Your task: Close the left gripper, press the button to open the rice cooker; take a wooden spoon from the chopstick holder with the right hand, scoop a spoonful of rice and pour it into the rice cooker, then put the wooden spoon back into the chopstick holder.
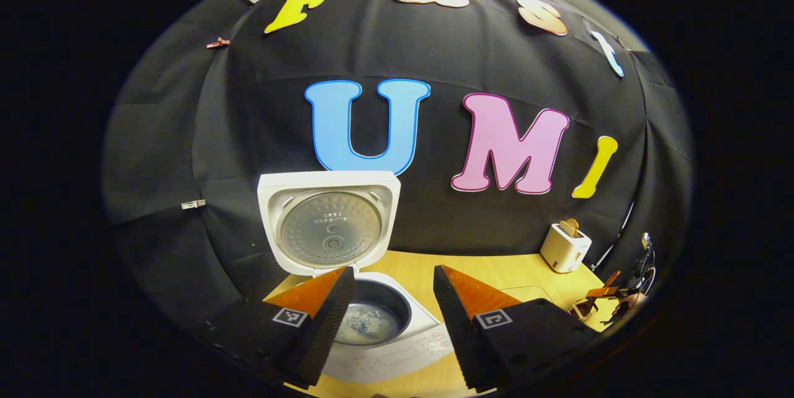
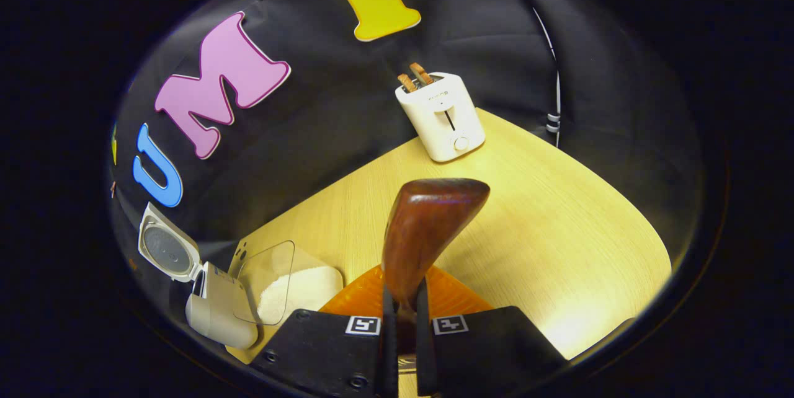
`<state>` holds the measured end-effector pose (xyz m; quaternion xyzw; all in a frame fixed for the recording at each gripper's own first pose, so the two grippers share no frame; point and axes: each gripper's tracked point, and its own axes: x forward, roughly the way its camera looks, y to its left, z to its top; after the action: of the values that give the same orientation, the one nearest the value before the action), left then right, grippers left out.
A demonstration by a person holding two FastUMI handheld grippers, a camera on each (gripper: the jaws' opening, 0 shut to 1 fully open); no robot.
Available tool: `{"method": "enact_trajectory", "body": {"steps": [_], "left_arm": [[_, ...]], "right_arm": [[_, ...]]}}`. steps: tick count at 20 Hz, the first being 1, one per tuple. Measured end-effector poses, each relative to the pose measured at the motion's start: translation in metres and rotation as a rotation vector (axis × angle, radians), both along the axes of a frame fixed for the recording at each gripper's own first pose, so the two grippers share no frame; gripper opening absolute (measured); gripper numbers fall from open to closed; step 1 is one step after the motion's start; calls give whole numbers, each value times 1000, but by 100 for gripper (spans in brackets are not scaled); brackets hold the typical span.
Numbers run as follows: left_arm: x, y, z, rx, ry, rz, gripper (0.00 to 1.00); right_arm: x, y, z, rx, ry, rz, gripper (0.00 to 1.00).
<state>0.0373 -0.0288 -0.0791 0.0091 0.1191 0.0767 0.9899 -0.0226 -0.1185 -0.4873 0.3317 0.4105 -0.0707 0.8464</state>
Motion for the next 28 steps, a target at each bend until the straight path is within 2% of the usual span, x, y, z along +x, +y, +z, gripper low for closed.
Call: {"method": "enact_trajectory", "body": {"steps": [2, 3, 4, 5, 6, 9, 12, 16, 20, 23, 28], "left_arm": [[1, 1, 0, 1, -2, 4, 83], [2, 0, 1, 1, -3, 5, 83], [3, 0, 2, 2, -5, 5, 83], [4, 0, 3, 3, -7, 5, 83], [6, -1, 4, 6, -9, 4, 83], [14, 1, 17, 20, -35, 4, 83], [30, 11, 40, 53, -83, 13, 83], [61, 37, 81, 116, -163, 48, 82], [94, 68, 112, 118, -234, 112, 82], [125, 93, 124, 109, -253, 158, 85], [163, 114, 137, 164, -276, 202, 95]], "right_arm": [[3, -5, -3, -6, 17, -10, 21], [3, -8, -6, -13, 27, -18, 35], [3, -11, -5, -15, 31, -25, 28], [4, -15, -4, -14, 30, -34, 55], [4, -18, -3, -13, 29, -45, 57], [-4, -29, 5, -20, 23, -65, 77], [-10, -36, 24, -15, -24, -81, 83], [-24, -47, 43, -20, -54, -86, 83], [-40, -56, 56, -30, -61, -115, 83], [-56, -60, 58, -47, -51, -112, 83], [-75, -70, 63, -69, -26, -134, 83]]}}
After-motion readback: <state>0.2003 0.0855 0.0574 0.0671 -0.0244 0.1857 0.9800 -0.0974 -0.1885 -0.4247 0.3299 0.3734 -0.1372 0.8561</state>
